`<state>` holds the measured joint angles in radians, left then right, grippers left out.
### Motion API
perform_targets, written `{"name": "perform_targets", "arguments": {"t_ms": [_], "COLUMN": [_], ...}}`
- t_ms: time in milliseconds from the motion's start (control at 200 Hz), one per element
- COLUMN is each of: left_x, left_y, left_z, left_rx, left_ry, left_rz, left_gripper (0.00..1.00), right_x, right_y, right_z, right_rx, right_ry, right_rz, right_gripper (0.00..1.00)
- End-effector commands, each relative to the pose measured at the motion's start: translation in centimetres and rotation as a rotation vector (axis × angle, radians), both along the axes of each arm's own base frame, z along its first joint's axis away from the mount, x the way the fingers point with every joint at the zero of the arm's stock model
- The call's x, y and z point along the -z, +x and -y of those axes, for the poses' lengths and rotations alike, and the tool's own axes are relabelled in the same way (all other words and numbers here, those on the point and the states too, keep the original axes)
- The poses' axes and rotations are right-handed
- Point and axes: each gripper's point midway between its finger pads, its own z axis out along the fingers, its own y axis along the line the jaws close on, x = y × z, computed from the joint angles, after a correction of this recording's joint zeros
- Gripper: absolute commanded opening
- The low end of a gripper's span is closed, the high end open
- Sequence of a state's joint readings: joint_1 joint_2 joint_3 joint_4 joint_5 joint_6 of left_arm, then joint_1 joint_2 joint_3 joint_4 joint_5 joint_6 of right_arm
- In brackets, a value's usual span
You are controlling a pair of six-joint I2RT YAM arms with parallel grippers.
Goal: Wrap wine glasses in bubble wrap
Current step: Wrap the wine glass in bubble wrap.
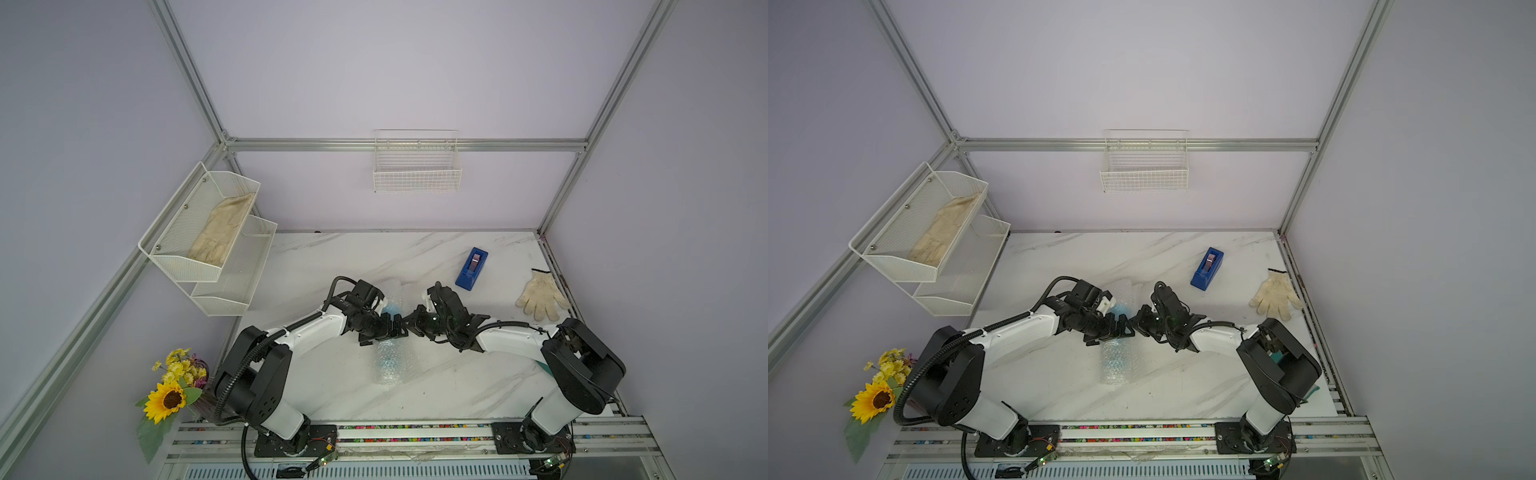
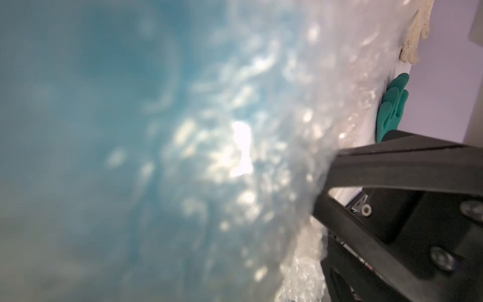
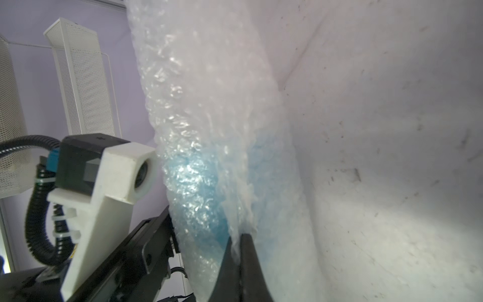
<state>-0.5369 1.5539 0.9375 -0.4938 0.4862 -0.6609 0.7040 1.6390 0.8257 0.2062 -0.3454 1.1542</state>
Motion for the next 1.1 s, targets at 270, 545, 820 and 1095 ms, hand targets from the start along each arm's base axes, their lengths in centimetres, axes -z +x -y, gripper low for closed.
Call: {"name": "perform_targets", "arguments": {"t_ms": [270, 545, 820, 1095], "left_x": [-0.2, 1.2, 1.9, 2.8], "left_y": [-0.3, -0.4, -0.7, -0.9], "left_z": [0.5, -0.2, -0.4, -0.9], "left_rx": [0.017, 0.011, 0.044, 0.063], "left_ry": [-0.063, -0.02, -0.007, 0.017], "left_rz": [0.031, 0.03, 0.039, 0.038], "left_gripper": [1.0, 0.98, 0.8, 0.64], "right_x": [1.2, 1.4, 1.4, 0.8], "right_y": [-1.0, -1.1, -1.3, -1.3], "right_z": [-1.8, -1.6, -1.2, -1.6], "right_rx": [0.027, 0.06, 0.081, 0.05], "right_ry": [0.013, -0.017, -0.01, 0.004], "right_rz": [-0.143, -0.168, -0.182, -0.162], "right_gripper": [0.0, 0.0, 0.0, 0.0]}}
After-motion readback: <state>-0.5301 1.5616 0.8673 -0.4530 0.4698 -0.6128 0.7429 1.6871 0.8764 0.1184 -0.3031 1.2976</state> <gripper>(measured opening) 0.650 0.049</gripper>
